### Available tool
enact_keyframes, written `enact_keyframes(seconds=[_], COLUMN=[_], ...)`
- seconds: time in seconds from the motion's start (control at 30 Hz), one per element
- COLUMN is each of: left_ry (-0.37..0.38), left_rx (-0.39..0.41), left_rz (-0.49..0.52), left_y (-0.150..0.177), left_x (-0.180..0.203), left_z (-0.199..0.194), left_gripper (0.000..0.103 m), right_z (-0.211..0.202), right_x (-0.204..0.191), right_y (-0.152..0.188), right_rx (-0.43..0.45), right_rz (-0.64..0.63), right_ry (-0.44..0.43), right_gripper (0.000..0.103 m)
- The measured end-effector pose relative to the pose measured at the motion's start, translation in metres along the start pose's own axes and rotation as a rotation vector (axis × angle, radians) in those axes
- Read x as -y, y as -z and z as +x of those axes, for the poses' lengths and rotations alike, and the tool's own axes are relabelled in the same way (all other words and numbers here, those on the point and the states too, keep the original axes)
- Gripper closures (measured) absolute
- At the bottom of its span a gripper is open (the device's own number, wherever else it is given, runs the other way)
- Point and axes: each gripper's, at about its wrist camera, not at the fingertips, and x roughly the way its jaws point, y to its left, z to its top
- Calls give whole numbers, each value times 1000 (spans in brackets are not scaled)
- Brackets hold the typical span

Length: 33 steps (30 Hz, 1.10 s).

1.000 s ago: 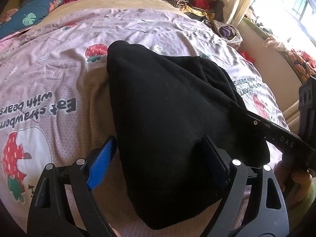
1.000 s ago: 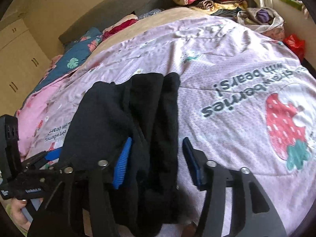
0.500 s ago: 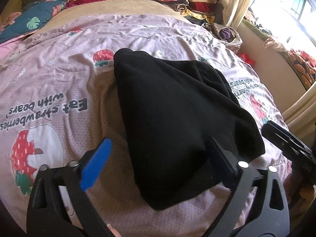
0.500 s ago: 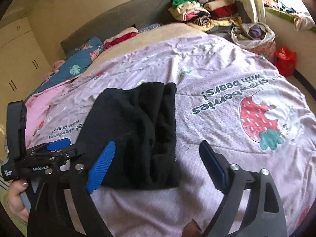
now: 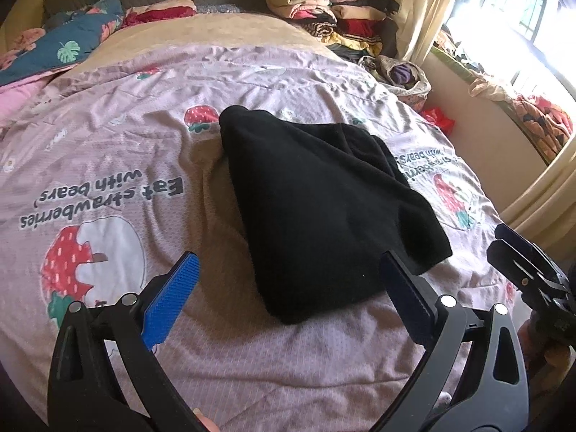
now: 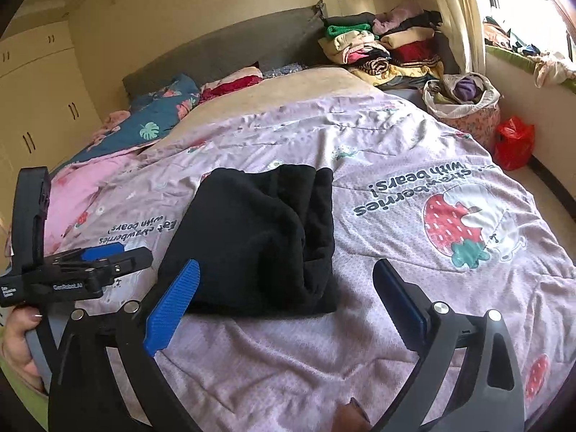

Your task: Fold small clothes

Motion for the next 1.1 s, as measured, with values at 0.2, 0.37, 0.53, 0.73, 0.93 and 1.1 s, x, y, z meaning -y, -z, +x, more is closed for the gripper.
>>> enact_keyframes(seconds=[0.2, 0.37, 0.53, 0.73, 0.93, 1.1], left_ry=[3, 8, 14, 10, 6, -3], left_rx=[11, 20, 42, 68, 100, 113], left_rz=[1, -3, -8, 1, 12, 9], left_y=[6, 12, 24, 42, 56, 70], left_x=[-2, -5, -9, -14, -17, -25], left_z=[-14, -24, -37, -50, -61, -65], left_gripper=[10, 10, 10, 10, 10, 10], right_z=[-9, -18, -29, -39, -43, -47], right_x=[-6, -15, -25, -34, -39, -43], right_y=[2, 7, 15, 29, 42, 56], right_rx=[10, 25, 55, 89, 107, 124], right_rz=[-11, -33, -63, -87, -78, -93], right_ry=[8, 19, 42, 59, 57, 75], right_gripper=[7, 7, 5, 5, 4, 4])
